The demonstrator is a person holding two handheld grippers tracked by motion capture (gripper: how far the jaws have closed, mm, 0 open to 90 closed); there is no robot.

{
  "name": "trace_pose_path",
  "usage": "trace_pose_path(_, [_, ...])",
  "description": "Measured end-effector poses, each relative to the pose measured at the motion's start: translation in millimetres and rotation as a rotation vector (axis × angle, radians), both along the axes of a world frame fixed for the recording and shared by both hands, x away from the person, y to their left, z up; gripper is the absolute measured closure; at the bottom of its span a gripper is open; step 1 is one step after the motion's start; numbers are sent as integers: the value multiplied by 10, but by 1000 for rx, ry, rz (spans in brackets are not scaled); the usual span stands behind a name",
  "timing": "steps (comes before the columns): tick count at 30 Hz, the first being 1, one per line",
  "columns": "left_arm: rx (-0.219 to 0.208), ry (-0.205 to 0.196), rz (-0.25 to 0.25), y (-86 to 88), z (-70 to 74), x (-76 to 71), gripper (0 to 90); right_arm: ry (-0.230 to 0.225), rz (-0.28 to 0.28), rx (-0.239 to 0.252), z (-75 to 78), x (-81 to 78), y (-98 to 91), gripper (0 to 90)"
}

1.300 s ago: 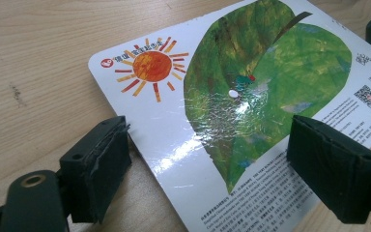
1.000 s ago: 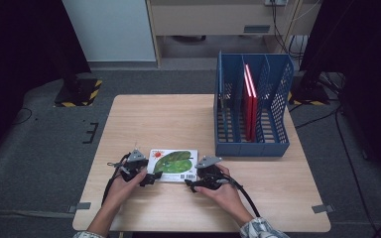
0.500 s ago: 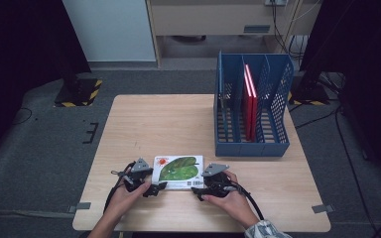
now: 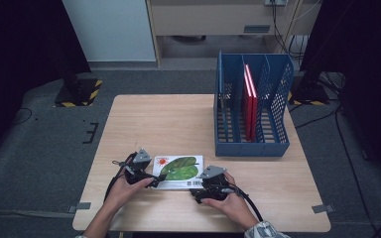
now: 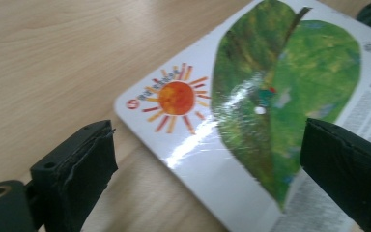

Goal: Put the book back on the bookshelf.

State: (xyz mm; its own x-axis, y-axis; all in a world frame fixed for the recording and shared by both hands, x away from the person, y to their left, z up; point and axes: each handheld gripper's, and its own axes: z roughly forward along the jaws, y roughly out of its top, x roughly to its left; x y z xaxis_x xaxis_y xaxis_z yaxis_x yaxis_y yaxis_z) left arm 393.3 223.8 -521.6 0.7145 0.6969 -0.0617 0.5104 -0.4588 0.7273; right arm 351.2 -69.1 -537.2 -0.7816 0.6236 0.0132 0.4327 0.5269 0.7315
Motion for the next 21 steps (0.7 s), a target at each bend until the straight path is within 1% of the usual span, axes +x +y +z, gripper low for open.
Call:
trace_pose_path(2, [6,-4,-4,58,-4,46,56,5,-8,-2,0,-6,2,141])
trace_pose_path(3, [5,-3,6,88,-6,70,61,2,-15,-2,-3,-8,3,133])
trace_pose_path(4, [-7,2,11,108,-6,94,66,3,-18,-4,-3,-9,1,129])
trace_pose_path(5, [-19,7,4,117,-7,124,77,-1,-24,-5,-6,-13,-3,125])
trace_pose_path(6, [-14,13,0,111,-5,156,80,1,-34,-4,-6,-25,-7,123])
trace_pose_path(8, [-3,11,-15,85,-1,203,84,6,-44,-7,-3,-56,-22,117])
trace_pose_path(9, [-3,9,-22,76,-1,218,85,1,-49,-6,-6,-68,-29,116])
trace_pose_path(10, [-14,8,-22,73,-1,226,85,9,-49,-7,-2,-83,-40,116])
trace_pose_path(12, [-45,26,-18,81,-7,237,85,6,-42,-8,-2,-95,-56,116])
trace_pose_path(15, [-49,37,-17,80,-38,265,89,6,-43,-10,-3,-97,-57,110])
trace_pose_path(16, [-48,42,-24,67,-45,271,92,7,-46,-9,-4,-100,-52,103])
trace_pose_path(18, [-21,34,-43,43,-50,276,88,8,-45,-11,-5,-99,-47,100])
trace_pose_path(21, [-10,45,-41,31,-72,300,81,10,-56,-9,-5,-110,-39,92])
